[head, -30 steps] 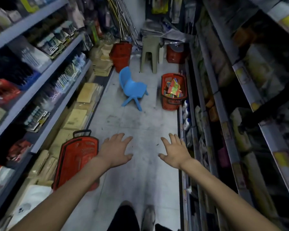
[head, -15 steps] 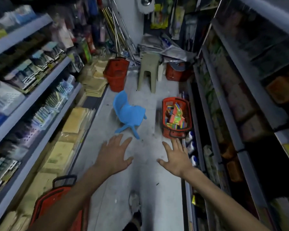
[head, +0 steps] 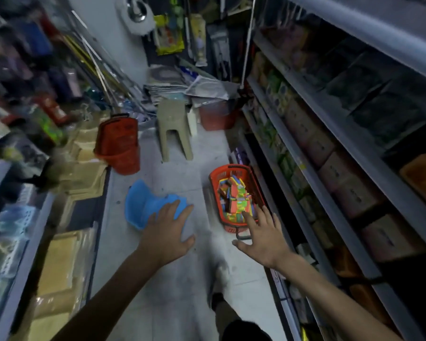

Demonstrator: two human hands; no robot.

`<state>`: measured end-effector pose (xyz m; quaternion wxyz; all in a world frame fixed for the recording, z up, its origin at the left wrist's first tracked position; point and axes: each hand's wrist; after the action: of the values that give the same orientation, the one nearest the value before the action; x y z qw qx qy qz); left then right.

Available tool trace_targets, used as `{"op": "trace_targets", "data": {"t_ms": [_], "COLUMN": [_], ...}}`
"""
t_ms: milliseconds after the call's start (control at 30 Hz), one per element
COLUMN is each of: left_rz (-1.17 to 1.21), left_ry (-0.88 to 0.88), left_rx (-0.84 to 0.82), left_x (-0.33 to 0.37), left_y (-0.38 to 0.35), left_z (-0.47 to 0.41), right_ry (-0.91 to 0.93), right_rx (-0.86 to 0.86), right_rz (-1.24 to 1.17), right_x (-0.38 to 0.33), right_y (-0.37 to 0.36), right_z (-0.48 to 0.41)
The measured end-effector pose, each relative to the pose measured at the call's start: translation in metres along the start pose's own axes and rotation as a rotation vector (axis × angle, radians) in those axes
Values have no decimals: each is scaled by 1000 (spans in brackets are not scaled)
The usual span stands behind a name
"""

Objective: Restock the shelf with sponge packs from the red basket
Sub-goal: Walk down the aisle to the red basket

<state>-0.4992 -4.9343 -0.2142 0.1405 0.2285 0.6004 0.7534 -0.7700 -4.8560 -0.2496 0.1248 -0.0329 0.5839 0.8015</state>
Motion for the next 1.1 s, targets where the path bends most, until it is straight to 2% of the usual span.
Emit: {"op": "trace_targets", "data": {"t_ms": [67,267,667,900,1100], "left_rz": [-24,-134,-316,-411,-513], "left_ry": [-62,-204,-551,-914,-1219], "left_rx": [-4,-155,-95,-120,-275], "left_x": [-5,-16,2,14,19], "left_y": [6,44,112,106,72], "left_z": [-54,-204,-409,-542,-675], "right_ry": [-41,-156,-285,-484,-773], "right_rx": [18,16,127,108,149], "right_rz": [-38,-146,-252,-340,-449], "right_x": [12,38,69,87,79], "right_y": [7,49,94,89,67], "right_z": [-41,-147,-259,-317,-399]}}
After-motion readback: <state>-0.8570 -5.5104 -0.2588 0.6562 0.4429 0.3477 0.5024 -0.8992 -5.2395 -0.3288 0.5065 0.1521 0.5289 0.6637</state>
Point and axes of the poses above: each hand's wrist, its own z-axis away from the middle knuckle, its own y-axis out of the back of the hand, x = y × z
